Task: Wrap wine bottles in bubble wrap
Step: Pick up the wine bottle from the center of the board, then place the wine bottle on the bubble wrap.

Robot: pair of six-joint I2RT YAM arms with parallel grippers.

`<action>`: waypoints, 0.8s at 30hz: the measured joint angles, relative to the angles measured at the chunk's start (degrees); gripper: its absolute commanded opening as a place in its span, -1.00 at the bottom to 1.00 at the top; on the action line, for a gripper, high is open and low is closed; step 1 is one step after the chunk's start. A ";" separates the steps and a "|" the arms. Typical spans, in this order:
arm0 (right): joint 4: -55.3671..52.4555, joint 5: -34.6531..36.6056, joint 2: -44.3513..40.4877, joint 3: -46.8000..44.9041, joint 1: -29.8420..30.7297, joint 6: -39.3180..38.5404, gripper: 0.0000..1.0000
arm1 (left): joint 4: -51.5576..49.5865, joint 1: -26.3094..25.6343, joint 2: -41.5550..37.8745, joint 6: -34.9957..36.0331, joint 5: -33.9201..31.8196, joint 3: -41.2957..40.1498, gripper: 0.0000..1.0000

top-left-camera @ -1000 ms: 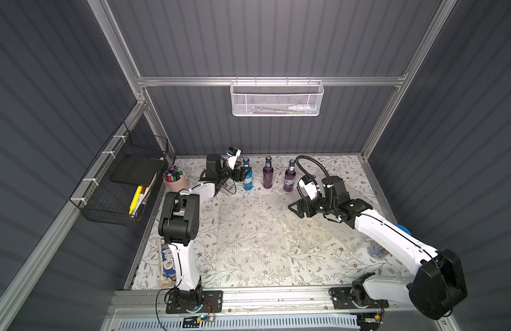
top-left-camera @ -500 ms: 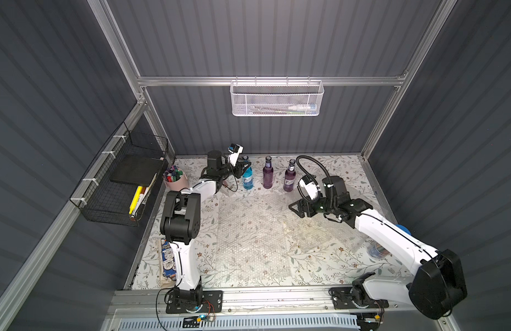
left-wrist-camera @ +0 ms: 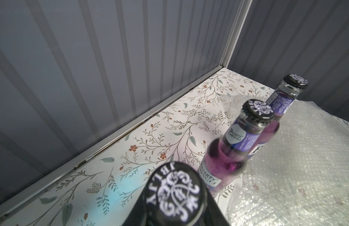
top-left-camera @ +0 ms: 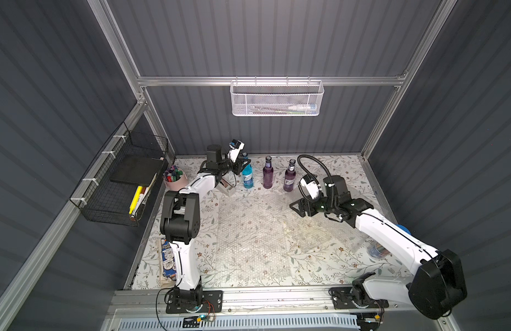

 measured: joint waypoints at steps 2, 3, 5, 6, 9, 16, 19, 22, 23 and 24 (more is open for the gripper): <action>0.04 -0.02 -0.42 0.00 0.00 0.00 0.66 | -2.47 0.00 -1.33 1.84 -0.61 0.33 -0.80; 0.04 -0.02 -0.68 0.00 0.00 0.00 0.66 | -4.09 0.00 -2.14 2.69 -0.96 0.33 -0.80; 0.20 -0.26 -1.40 0.00 0.00 0.00 0.66 | -8.85 0.00 -4.81 5.27 -1.81 0.33 -0.80; 0.24 -0.39 -1.66 0.00 0.00 0.00 0.66 | -11.58 0.00 -6.40 6.71 -2.19 0.33 -0.80; 0.46 -1.40 -2.36 0.00 0.00 -0.02 0.67 | -19.82 0.00 -12.57 10.51 -3.58 0.09 -0.80; 1.20 -2.99 -2.78 -0.57 0.00 -0.07 0.66 | -35.50 0.00 -31.19 16.98 -7.67 -4.50 -0.81; 1.38 -3.91 -2.78 -0.76 0.00 -0.11 0.66 | -40.76 -0.02 -37.66 18.29 -9.42 -7.96 -0.81; 1.62 -4.46 -3.17 -1.09 0.00 -0.13 0.66 | -46.45 -0.07 -43.50 19.28 -12.31 -13.14 -0.81; 1.57 -4.63 -3.65 -1.38 0.00 -0.13 0.66 | -48.89 -0.15 -44.85 19.56 -13.20 -14.58 -0.81; 1.51 -4.76 -4.07 -1.51 0.00 -0.13 0.66 | -50.90 -0.24 -45.75 19.78 -13.88 -15.63 -0.81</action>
